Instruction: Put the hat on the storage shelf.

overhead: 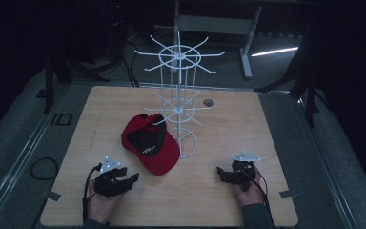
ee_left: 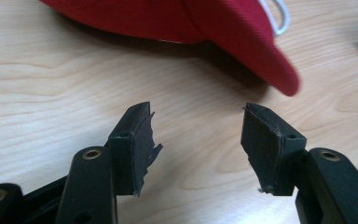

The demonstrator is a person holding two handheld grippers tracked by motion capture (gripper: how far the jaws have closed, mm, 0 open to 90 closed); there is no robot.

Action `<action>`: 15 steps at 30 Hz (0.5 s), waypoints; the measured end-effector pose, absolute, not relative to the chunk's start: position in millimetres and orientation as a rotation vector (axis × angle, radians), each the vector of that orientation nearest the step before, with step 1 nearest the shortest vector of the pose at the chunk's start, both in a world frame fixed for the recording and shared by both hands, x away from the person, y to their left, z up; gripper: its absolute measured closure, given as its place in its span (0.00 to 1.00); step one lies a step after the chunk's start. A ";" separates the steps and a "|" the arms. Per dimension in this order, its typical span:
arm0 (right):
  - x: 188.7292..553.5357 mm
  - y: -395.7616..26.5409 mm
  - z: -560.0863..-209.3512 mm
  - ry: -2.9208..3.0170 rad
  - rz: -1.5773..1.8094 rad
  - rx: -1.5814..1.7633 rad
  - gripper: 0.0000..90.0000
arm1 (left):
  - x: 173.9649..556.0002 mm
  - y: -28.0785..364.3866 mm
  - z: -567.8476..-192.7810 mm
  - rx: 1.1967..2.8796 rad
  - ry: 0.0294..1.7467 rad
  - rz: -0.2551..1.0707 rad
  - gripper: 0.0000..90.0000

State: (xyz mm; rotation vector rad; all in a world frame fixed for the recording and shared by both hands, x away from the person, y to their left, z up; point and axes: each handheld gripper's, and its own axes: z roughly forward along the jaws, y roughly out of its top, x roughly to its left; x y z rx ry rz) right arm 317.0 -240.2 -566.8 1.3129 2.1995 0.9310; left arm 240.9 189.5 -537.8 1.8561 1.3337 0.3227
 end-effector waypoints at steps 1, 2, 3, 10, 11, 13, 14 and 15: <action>317.0 -240.2 -566.8 2.199 0.931 1.313 0.15 | 241.0 188.2 -537.8 1.855 1.332 0.310 0.47; 317.0 -240.2 -566.8 2.199 0.931 1.312 0.15 | 241.2 186.6 -537.7 1.854 1.330 0.297 0.46; 317.0 -240.2 -566.8 2.199 0.931 1.313 0.15 | 241.3 184.6 -537.3 1.849 1.332 0.292 0.44; 316.9 -240.1 -566.8 2.199 0.931 1.313 0.15 | 248.6 167.9 -533.9 1.843 1.302 0.230 0.40; 316.9 -240.2 -566.8 2.199 0.931 1.313 0.15 | 250.1 164.9 -533.8 1.846 1.296 0.222 0.40; 317.0 -240.2 -566.8 2.199 0.931 1.313 0.15 | 253.4 157.9 -534.5 1.844 1.296 0.207 0.39; 317.0 -240.2 -566.8 2.199 0.931 1.313 0.15 | 255.4 154.6 -535.2 1.846 1.292 0.197 0.39; 317.0 -240.2 -566.8 2.199 0.931 1.313 0.15 | 257.6 151.7 -536.2 1.852 1.290 0.188 0.39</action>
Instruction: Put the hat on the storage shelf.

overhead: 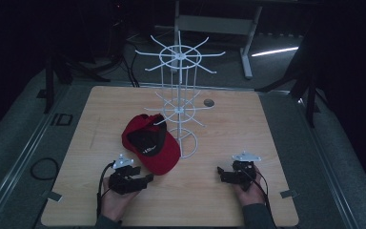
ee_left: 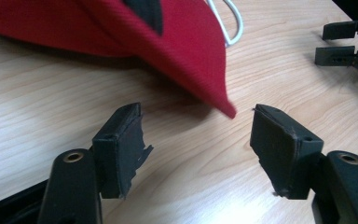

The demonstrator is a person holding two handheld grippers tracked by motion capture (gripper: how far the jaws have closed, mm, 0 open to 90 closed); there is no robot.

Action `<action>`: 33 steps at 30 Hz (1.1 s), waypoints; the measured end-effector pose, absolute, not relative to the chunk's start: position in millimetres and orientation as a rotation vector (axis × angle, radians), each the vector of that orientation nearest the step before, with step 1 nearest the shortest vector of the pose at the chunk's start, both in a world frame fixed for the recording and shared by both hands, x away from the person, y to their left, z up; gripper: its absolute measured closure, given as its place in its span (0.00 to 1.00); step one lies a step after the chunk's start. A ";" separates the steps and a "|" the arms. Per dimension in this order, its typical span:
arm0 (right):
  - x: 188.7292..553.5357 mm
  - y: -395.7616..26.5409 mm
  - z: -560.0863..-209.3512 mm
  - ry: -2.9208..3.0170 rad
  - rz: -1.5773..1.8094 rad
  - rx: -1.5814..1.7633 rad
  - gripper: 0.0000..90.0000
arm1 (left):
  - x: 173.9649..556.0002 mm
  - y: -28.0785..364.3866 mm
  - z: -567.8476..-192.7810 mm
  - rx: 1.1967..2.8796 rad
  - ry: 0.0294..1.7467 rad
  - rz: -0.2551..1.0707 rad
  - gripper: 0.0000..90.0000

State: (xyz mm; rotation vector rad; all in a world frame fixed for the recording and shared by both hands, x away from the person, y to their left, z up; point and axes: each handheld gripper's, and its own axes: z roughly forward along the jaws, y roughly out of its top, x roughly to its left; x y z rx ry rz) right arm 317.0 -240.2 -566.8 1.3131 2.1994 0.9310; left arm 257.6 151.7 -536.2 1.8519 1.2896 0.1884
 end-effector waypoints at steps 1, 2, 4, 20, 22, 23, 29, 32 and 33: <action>317.0 -240.2 -566.8 2.199 0.931 1.313 0.15 | 259.6 148.8 -537.1 1.850 1.295 0.183 0.39; 317.0 -240.2 -566.8 2.199 0.931 1.313 0.15 | 261.9 146.4 -538.5 1.845 1.299 0.174 0.39; 317.0 -240.2 -566.8 2.199 0.931 1.313 0.15 | 266.7 143.3 -541.6 1.836 1.321 0.166 0.41; 317.0 -240.2 -566.8 2.199 0.931 1.313 0.15 | 295.9 128.8 -560.8 1.708 1.453 0.030 0.51; 317.0 -240.2 -566.8 2.199 0.931 1.313 0.15 | 298.1 129.2 -562.0 1.699 1.468 0.027 0.53; 317.0 -240.2 -566.8 2.200 0.931 1.313 0.15 | 299.1 129.4 -563.1 1.699 1.473 0.021 0.55; 317.0 -240.2 -566.8 2.200 0.931 1.312 0.15 | 301.9 123.8 -565.8 1.653 1.477 -0.011 0.63; 317.0 -240.2 -566.8 2.199 0.931 1.313 0.15 | 302.3 126.6 -565.8 1.632 1.503 -0.009 0.73; 317.0 -240.2 -566.8 2.199 0.931 1.313 0.15 | 301.8 128.2 -565.6 1.620 1.516 -0.008 0.74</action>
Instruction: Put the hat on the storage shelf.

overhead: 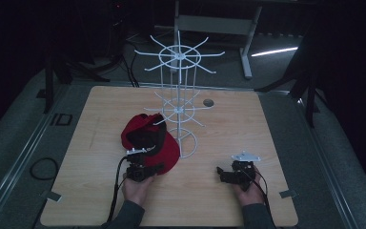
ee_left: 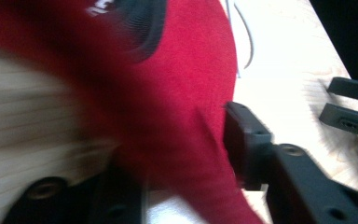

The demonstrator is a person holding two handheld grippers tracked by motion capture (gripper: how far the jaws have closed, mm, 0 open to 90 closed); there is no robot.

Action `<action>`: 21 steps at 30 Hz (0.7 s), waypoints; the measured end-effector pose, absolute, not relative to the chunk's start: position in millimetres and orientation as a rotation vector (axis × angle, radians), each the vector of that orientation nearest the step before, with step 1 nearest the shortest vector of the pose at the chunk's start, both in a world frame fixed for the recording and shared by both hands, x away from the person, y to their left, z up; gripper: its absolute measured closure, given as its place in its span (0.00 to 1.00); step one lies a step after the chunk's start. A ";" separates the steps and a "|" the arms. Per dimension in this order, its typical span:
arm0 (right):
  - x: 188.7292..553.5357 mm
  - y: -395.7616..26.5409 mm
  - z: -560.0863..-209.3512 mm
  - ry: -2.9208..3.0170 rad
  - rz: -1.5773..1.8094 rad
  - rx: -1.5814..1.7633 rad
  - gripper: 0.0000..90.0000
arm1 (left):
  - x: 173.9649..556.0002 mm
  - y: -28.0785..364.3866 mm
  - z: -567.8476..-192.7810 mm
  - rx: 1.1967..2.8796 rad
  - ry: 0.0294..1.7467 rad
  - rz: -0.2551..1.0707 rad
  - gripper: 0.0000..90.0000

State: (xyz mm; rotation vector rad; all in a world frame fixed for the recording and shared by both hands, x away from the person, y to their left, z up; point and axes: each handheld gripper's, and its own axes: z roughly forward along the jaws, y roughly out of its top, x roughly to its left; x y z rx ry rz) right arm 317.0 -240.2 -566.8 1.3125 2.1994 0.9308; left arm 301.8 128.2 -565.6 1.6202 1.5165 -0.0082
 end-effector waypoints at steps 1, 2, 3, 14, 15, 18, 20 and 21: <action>317.0 -240.2 -566.8 2.199 0.931 1.313 0.15 | 301.6 130.7 -565.3 1.612 1.526 -0.006 0.76; 317.0 -240.2 -566.8 2.199 0.931 1.313 0.15 | 301.6 133.8 -565.2 1.602 1.535 -0.012 0.78; 317.0 -240.2 -566.8 2.199 0.931 1.313 0.15 | 302.0 137.9 -565.5 1.589 1.537 -0.024 0.80; 317.0 -240.2 -566.8 2.199 0.931 1.313 0.15 | 305.5 167.8 -559.1 1.465 1.577 -0.067 0.93; 317.0 -240.2 -566.8 2.200 0.931 1.313 0.15 | 305.8 169.7 -558.7 1.464 1.576 -0.069 0.93; 317.0 -240.2 -566.8 2.199 0.931 1.313 0.15 | 306.3 174.2 -557.4 1.473 1.571 -0.066 0.94; 317.0 -240.2 -566.8 2.199 0.931 1.312 0.15 | 306.3 177.3 -555.2 1.465 1.570 -0.063 0.94; 317.0 -240.2 -566.8 2.199 0.931 1.313 0.15 | 306.4 178.7 -553.7 1.456 1.570 -0.060 0.94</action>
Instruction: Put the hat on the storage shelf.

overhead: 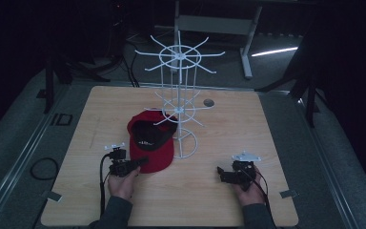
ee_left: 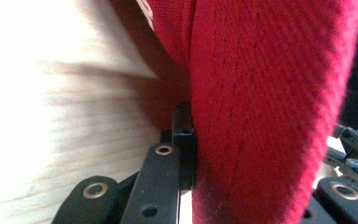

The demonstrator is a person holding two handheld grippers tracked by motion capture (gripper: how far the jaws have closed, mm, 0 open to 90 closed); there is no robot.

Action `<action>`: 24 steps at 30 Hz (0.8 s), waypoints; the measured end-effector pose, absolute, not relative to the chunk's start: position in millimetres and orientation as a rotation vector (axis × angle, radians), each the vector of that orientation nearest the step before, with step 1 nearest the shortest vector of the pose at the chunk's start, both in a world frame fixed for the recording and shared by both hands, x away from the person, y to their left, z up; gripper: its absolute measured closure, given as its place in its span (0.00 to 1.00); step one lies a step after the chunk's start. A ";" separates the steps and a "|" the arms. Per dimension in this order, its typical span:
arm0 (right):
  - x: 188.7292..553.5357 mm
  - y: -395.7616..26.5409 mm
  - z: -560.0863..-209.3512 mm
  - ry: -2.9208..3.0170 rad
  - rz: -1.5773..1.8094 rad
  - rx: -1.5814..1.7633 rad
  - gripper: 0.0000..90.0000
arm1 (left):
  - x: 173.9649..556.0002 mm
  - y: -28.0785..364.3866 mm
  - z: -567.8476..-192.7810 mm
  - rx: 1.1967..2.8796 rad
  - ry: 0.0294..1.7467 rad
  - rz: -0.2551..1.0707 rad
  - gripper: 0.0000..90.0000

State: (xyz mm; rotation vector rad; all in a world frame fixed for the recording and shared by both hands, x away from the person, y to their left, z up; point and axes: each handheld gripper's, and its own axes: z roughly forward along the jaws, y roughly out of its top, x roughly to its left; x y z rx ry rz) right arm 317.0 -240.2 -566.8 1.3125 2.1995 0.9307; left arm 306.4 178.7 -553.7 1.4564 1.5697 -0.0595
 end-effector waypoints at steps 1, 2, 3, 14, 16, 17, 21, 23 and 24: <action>317.0 -240.2 -566.8 2.200 0.931 1.312 0.15 | 306.4 180.3 -552.1 1.452 1.566 -0.053 0.94; 317.0 -240.2 -566.8 2.200 0.931 1.313 0.15 | 306.5 182.0 -550.3 1.446 1.564 -0.048 0.94; 317.0 -240.2 -566.8 2.199 0.931 1.312 0.15 | 306.6 183.5 -548.4 1.439 1.562 -0.044 0.94; 317.0 -240.2 -566.8 2.199 0.931 1.313 0.15 | 309.8 198.6 -534.1 1.423 1.541 -0.004 0.94; 317.0 -240.2 -566.8 2.199 0.931 1.313 0.15 | 310.3 200.6 -531.8 1.415 1.543 0.003 0.94; 317.0 -240.2 -566.8 2.199 0.931 1.313 0.15 | 310.5 201.9 -530.7 1.413 1.545 0.007 0.94; 317.0 -240.1 -566.8 2.199 0.932 1.314 0.15 | 311.8 206.7 -527.4 1.412 1.547 0.020 0.94; 317.0 -240.1 -566.8 2.199 0.932 1.314 0.15 | 312.3 208.7 -526.0 1.410 1.546 0.024 0.94; 316.9 -240.1 -566.8 2.199 0.932 1.314 0.15 | 312.5 209.4 -525.0 1.409 1.547 0.026 0.94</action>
